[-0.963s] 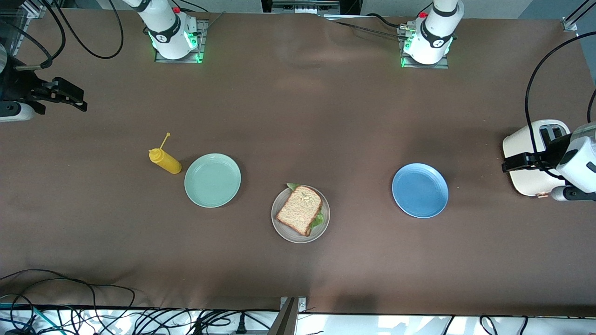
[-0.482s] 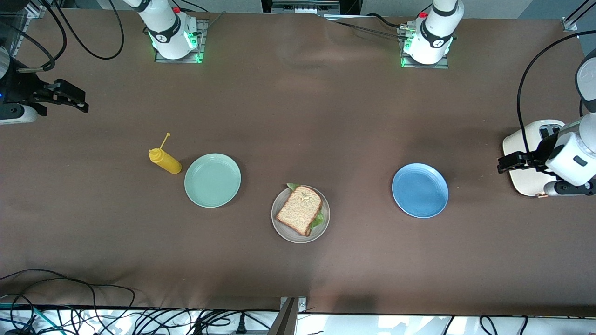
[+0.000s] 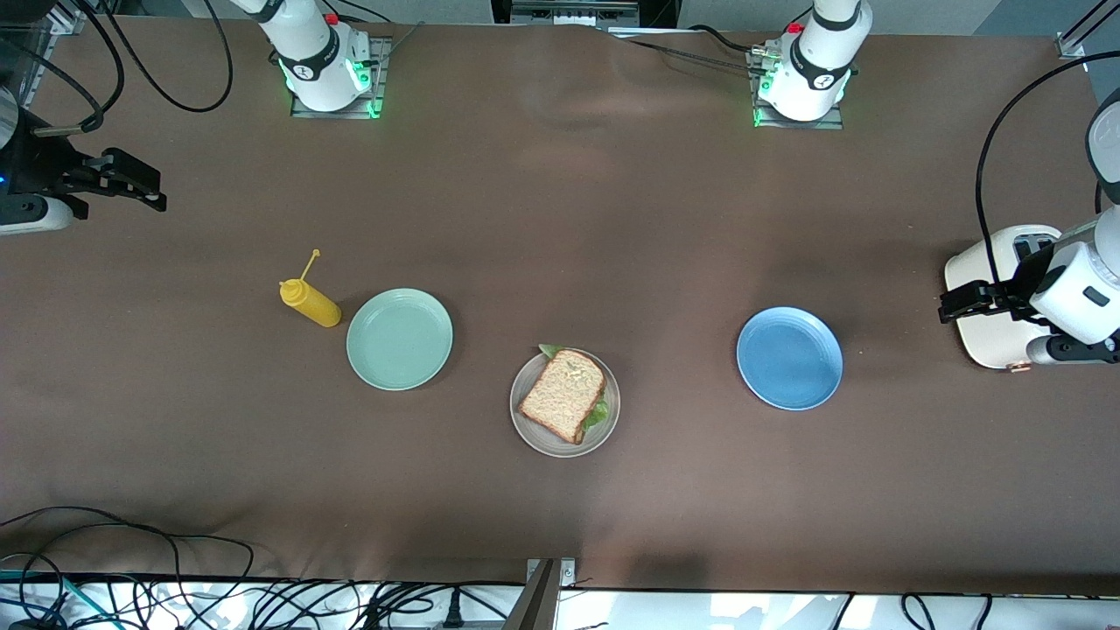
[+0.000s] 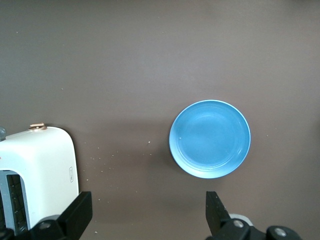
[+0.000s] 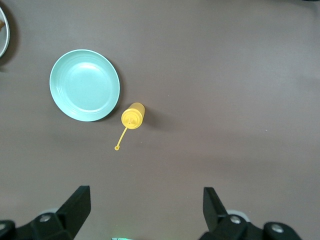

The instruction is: Make sandwich on beige plate with both arms

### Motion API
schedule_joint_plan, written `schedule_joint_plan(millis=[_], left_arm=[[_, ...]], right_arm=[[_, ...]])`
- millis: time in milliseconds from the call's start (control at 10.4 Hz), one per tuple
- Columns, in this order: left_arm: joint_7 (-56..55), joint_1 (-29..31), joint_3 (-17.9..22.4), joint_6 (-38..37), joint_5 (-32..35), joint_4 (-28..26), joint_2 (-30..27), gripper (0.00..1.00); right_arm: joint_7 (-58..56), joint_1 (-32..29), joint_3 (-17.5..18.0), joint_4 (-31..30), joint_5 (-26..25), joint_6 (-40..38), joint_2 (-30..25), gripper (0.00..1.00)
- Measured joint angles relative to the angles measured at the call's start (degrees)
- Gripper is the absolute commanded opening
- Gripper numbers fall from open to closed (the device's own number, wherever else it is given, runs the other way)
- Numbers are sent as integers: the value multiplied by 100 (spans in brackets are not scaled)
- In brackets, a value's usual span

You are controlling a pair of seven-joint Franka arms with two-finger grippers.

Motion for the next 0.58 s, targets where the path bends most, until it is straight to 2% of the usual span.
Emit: schedule_joint_plan(millis=[578], left_arm=[[4, -22, -32, 0, 0, -8, -9, 100]], right_arm=[[-57, -2, -1, 2, 0, 0, 76, 100]])
